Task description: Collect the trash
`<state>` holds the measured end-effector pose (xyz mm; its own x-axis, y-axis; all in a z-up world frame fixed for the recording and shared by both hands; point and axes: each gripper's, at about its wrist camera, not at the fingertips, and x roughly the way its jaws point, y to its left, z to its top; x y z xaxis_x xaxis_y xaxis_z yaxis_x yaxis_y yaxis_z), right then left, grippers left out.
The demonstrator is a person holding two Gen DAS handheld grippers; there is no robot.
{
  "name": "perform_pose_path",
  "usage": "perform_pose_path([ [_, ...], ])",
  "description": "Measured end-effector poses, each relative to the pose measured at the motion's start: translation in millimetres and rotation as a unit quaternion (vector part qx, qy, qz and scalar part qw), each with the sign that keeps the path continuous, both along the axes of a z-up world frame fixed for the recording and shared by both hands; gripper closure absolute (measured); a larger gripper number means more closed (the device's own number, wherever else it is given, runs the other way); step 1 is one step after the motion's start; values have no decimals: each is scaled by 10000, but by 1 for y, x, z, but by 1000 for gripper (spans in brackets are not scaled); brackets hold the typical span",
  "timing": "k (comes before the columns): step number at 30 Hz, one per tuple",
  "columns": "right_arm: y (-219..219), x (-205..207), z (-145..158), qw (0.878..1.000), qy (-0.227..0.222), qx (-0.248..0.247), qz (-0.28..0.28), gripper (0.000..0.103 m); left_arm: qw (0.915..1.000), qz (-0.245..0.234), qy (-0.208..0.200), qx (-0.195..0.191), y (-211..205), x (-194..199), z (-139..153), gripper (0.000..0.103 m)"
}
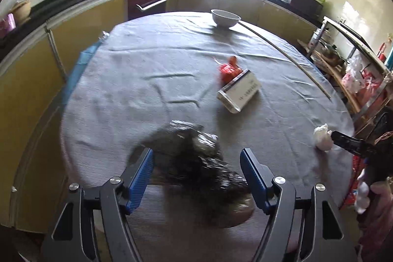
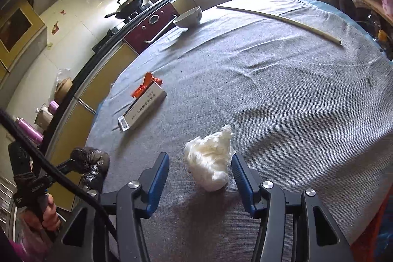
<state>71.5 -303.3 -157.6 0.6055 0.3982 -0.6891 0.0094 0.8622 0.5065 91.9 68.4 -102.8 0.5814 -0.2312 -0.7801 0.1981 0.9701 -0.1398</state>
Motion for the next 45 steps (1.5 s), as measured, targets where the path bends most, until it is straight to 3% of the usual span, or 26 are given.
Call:
perform_pose_path([
  [5, -3, 8, -3, 9998, 77, 124, -127, 47, 9991, 373, -218, 29, 32, 2, 16, 30],
  [9, -1, 20, -12, 9992, 237, 89, -320, 47, 9979, 523, -67, -386, 48, 4, 16, 25],
  [11, 5, 25, -17, 9990, 295, -9, -324, 59, 9970, 477, 138, -602, 47, 5, 9, 25],
  [14, 14, 28, -19, 9993, 277, -137, -231, 62, 9951, 266, 445, -842, 30, 5, -4, 24],
  [19, 19, 21, -17, 9997, 140, -183, -124, 64, 9932, -292, 824, -771, -14, 3, -26, 24],
  [25, 16, 2, -2, 9996, -294, -45, -20, 64, 9928, -324, 925, -688, -40, 9, -47, 25],
  [27, 14, -4, 4, 9991, -410, -37, -21, 64, 9921, -293, 950, -764, -41, 10, -51, 41],
  [28, 13, -7, 6, 9989, -463, -15, -20, 64, 9912, -324, 1012, -790, -43, 9, -53, 58],
  [29, 12, -10, 9, 9987, -516, 5, -20, 64, 9905, -357, 1057, -804, -43, 9, -54, 60],
  [37, 8, -34, 30, 9962, -866, 88, 1, 64, 9951, -643, 406, -632, -61, -8, -17, 63],
  [45, 1, -62, 46, 9940, -1095, 28, -66, 64, 9968, -747, -233, 153, -95, -36, 26, 63],
])
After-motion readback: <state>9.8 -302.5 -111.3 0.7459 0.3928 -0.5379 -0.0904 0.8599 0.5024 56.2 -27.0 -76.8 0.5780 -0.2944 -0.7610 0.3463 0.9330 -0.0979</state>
